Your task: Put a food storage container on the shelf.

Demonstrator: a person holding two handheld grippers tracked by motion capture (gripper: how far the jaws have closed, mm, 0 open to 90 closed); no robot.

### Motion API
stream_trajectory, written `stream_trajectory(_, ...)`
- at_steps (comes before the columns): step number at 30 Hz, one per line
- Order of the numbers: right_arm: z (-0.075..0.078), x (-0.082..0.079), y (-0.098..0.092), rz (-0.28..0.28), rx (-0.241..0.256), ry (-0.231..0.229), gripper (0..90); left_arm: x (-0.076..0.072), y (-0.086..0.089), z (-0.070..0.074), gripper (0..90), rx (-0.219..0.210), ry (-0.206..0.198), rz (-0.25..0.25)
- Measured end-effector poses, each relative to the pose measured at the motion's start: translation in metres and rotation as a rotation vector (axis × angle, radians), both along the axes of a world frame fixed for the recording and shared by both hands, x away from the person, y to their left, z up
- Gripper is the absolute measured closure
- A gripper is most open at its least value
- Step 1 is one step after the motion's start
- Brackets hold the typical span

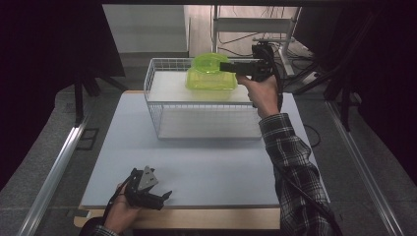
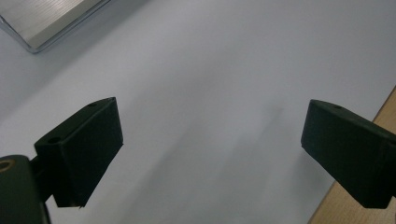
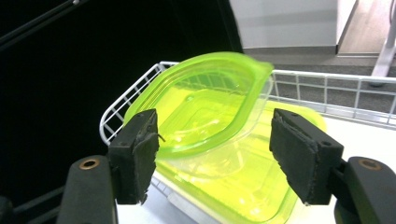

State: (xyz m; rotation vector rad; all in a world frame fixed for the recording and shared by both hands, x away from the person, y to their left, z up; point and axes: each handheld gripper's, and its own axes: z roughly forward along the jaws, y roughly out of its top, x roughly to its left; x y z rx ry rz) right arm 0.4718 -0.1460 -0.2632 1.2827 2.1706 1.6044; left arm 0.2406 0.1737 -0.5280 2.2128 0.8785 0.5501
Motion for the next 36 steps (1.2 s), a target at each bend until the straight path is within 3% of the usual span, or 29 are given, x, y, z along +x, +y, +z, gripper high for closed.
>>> stream_trajectory(14, -0.009, -0.02, 0.006, 0.074, -0.095, -0.035, 21.8, 0.0, -0.001, 0.0, 5.1, 0.003, 0.004, 0.001)
stream_trajectory(22, -0.018, -0.026, 0.007, 0.096, -0.122, -0.018, 19.2, 0.0, 0.0, 0.0, 5.0, 0.011, 0.002, -0.002)
stream_trajectory(36, -0.032, -0.042, 0.011, 0.13, -0.187, -0.028, 14.1, 0.0, 0.0, 0.0, 5.0, 0.011, -0.002, -0.001)
